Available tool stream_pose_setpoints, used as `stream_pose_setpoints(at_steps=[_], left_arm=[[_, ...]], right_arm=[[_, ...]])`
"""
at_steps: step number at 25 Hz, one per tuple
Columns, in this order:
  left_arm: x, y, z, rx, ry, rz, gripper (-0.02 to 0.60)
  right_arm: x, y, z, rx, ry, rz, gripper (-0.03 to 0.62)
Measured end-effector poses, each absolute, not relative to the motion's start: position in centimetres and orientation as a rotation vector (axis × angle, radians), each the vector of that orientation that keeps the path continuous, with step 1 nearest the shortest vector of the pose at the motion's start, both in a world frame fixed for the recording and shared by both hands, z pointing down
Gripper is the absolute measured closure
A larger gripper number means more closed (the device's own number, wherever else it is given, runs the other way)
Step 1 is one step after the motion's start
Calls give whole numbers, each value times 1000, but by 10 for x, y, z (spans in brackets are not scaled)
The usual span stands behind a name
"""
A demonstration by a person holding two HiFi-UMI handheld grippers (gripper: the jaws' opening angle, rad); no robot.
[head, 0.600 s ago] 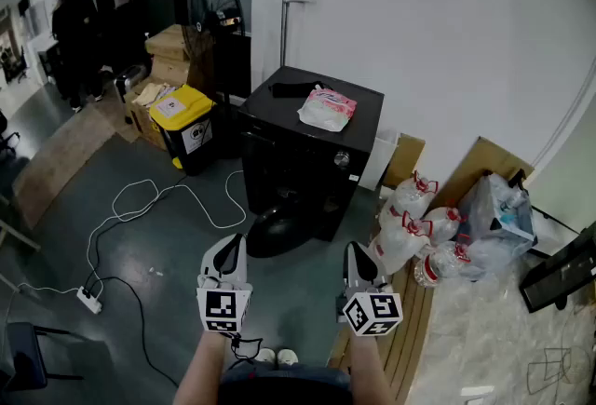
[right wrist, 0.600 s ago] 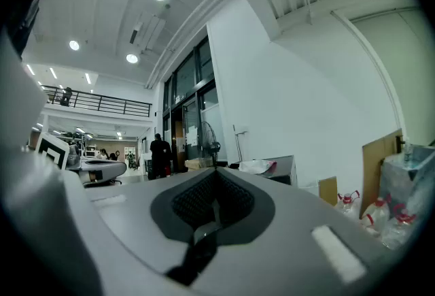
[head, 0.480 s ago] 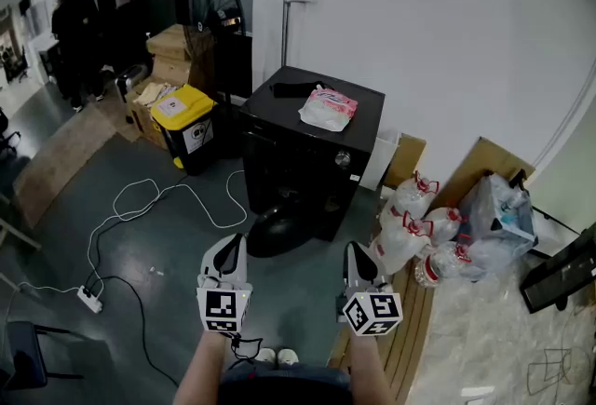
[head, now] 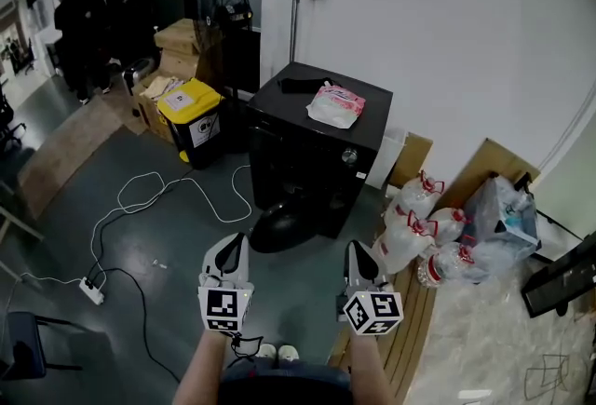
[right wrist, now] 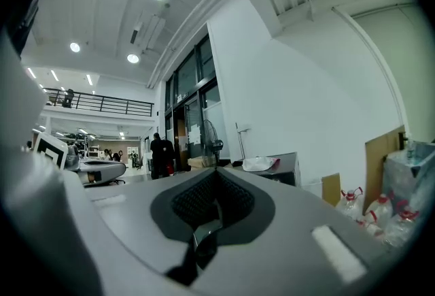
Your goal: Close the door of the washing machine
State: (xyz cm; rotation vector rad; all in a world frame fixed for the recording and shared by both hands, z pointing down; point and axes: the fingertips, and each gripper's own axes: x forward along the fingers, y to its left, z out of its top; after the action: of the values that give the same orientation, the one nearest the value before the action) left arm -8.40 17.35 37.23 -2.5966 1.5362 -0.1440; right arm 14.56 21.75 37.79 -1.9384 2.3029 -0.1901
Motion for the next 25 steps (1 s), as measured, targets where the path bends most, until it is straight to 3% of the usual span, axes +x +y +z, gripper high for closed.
stream_pose_setpoints(at_steps=[11,19,25], left_arm=[[-83,175,385,-2648,1537,-164,574],[-74,173,390,-2680,1525,-158,450],[-69,171,397,-2666,1570,-180,420]], right_arm=[[146,213,383,-1916,2313,-216,579],[158,207,390,-1897,2314,-235,580],[166,196,397,-1858,2326,-265,580]])
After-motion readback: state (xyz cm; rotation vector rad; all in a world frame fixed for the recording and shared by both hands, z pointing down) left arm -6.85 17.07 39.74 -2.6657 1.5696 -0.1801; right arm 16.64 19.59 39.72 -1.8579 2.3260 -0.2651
